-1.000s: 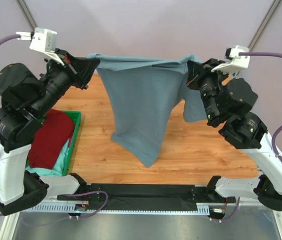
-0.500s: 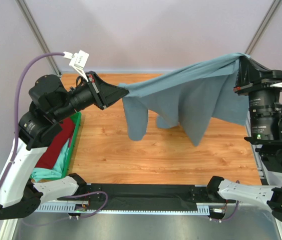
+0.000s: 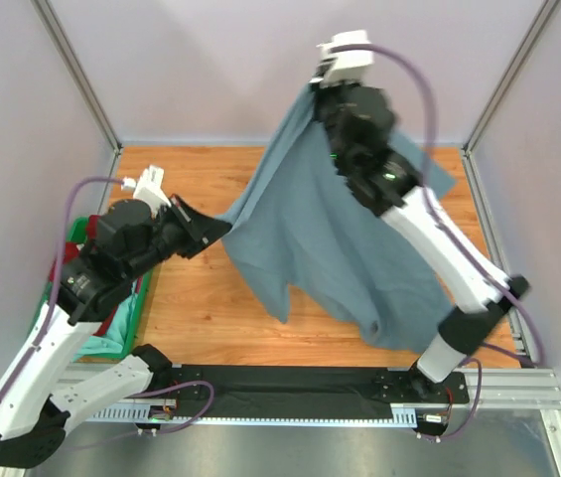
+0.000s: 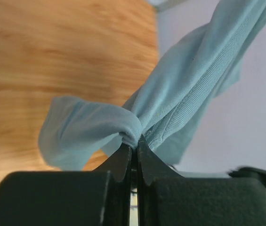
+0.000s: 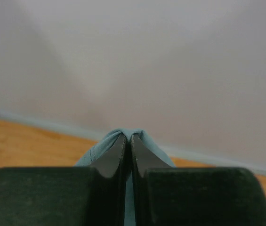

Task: Fold and stack the t-shirts
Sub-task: Flatten the tshirt out

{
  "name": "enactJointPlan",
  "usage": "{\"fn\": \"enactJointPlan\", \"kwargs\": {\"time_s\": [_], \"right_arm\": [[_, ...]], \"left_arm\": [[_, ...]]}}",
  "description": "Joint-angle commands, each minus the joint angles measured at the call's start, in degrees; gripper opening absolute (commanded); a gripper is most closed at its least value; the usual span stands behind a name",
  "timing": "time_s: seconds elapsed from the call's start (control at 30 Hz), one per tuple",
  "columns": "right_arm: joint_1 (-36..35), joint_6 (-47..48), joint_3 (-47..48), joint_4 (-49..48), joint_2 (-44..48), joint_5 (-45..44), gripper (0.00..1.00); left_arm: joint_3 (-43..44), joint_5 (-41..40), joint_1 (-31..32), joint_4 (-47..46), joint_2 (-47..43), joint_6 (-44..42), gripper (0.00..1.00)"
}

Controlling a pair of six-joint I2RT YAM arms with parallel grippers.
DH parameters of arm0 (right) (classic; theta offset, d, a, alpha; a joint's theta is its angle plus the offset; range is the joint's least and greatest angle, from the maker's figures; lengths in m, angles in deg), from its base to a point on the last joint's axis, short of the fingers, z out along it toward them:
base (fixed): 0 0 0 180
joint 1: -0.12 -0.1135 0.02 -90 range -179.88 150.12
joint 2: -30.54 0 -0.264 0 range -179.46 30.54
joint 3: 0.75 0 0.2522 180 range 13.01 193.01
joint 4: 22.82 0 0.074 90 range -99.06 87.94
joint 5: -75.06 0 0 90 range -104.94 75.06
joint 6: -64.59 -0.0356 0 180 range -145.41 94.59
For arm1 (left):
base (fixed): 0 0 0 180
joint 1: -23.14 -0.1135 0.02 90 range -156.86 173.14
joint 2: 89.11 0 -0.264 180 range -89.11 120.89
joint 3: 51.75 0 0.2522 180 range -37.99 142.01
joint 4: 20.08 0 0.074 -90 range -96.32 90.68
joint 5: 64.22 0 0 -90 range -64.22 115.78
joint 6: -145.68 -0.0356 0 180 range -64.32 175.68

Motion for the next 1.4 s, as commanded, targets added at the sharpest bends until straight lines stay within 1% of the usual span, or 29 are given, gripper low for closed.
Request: {"fn": "enactJointPlan", "kwargs": {"time_s": [0.0, 0.03, 0.07, 0.1, 0.13, 0.17, 0.2, 0.23, 0.27, 0.3, 0.37, 0.4, 0.43, 0.47, 0.5, 0.53, 0.57, 0.63, 0.67, 0.7, 0.8, 0.83, 0.9, 0.93, 1.03, 1.1, 1.2, 1.33, 1.37], "right_arm": [[3.83, -8.56, -0.97, 2.16, -8.67, 4.38, 0.04], [3.66, -9.97, -0.90, 4.52, -13.04, 7.88, 0.20], [3.74, -14.68, 0.50, 7.67, -15.08, 9.74, 0.28], [3.74, -16.73, 1.81, 11.01, -17.28, 10.98, 0.37], [3.83, -18.32, 5.40, 18.79, -18.95, 12.21, 0.49], [3.74, -22.86, 8.04, 24.00, -22.10, 12.22, 0.53], [3.74, -25.08, 9.81, 32.93, -22.57, 12.04, 0.55], [3.65, -27.19, 8.96, 35.89, -22.40, 11.96, 0.64], [3.74, -28.95, 7.90, 38.96, -21.62, 12.65, 0.65], [3.74, -32.71, 6.50, 45.78, -19.69, 13.27, 0.66], [3.57, -35.99, -2.87, 49.88, -15.48, 13.71, 0.66], [3.57, -36.96, -7.62, 50.24, -9.63, 17.54, 0.66], [3.57, -39.14, -12.19, 50.24, -6.87, 18.97, 0.67], [3.57, -41.25, -21.46, 50.68, -4.32, 20.20, 0.67], [3.57, -42.58, -25.38, 51.03, 0.84, 23.09, 0.67], [3.48, -45.81, -33.60, 51.30, 5.16, 25.55, 0.65], [3.65, -47.41, -37.16, 51.30, 5.20, 25.58, 0.65], [3.57, -51.70, -45.42, 48.76, 11.48, 26.72, 0.65], [4.35, -53.39, -52.07, 48.14, 13.44, 26.63, 0.65], [4.97, -55.49, -54.92, 47.00, 15.20, 27.33, 0.65], [8.83, -62.09, -64.49, 42.36, 22.23, 30.67, 0.62], [11.10, -63.58, -66.62, 41.55, 24.51, 30.85, 0.54], [13.40, -67.02, -70.74, 39.80, 25.85, 31.20, 0.44], [14.37, -67.98, -71.81, 39.61, 26.11, 30.59, 0.33], [17.35, -71.15, -74.89, 39.09, 25.86, 28.22, 0.18], [17.98, -72.12, -75.95, 37.24, 24.54, 26.90, 0.17], [19.29, -71.60, -76.92, 33.64, 20.50, 25.58, 0.19], [24.20, -68.27, -74.21, 29.77, 11.46, 24.09, 0.23], [25.26, -67.47, -71.50, 28.55, 9.52, 23.13, 0.24]], "left_arm": [[-13.73, -12.20, -1.64, 17.28, -4.31, 3.42, 0.00], [-16.20, -13.09, -2.25, 17.02, -5.62, 3.34, 0.00], [-18.31, -14.14, -2.52, 17.19, -5.81, 2.03, 0.00], [-21.03, -17.98, -2.69, 17.89, -5.90, 1.41, 0.00], [-21.66, -20.28, -3.39, 20.42, -5.38, 0.79, 0.00], [-22.19, -23.61, -3.75, 21.06, -4.76, -2.69, 0.16], [-22.02, -24.52, -4.10, 21.67, -3.97, -4.99, 0.27], [-21.41, -24.96, -4.45, 22.90, -1.61, -7.45, 0.33], [-19.41, -25.40, -4.45, 23.95, -0.20, -11.39, 0.42], [-18.34, -25.66, -4.45, 25.09, 0.95, -13.08, 0.48], [-16.58, -22.96, -4.45, 26.07, 3.06, -17.73, 0.50], [-16.23, -21.12, -4.45, 25.64, 3.24, -19.32, 0.48], [-16.05, -18.92, -4.37, 23.63, 2.81, -20.73, 0.47], [-16.65, -13.59, -4.37, 21.87, 2.11, -23.18, 0.45], [-17.27, -10.93, -4.37, 19.85, 1.58, -24.08, 0.45], [-18.84, -5.51, -4.28, 15.66, 0.88, -25.04, 0.46], [-19.47, -3.02, -4.28, 13.44, 1.13, -25.40, 0.46], [-20.00, 0.59, -4.10, 9.66, 3.58, -26.02, 0.46], [-21.04, 5.31, -4.10, 7.72, 4.81, -26.54, 0.48], [-21.49, 7.97, -3.93, 3.87, 6.04, -27.07, 0.49], [-21.23, 17.38, -3.23, -1.59, 13.68, -27.69, 0.49], [-20.97, 19.14, -2.44, -2.48, 18.31, -27.78, 0.44], [-19.74, 21.44, -1.38, -4.50, 23.17, -27.69, 0.36], [-19.21, 21.53, -0.77, -4.86, 27.72, -27.17, 0.33], [-17.72, 20.13, -0.85, -6.71, 35.48, -25.50, 0.26], [-17.10, 18.20, -0.94, -8.47, 40.47, -24.62, 0.26], [-13.86, 17.22, -1.11, -8.30, 47.33, -24.70, 0.27], [-7.63, 16.87, -2.52, -7.16, 54.37, -24.70, 0.30], [-6.39, 17.05, -3.13, -6.19, 55.70, -24.70, 0.30]]}}
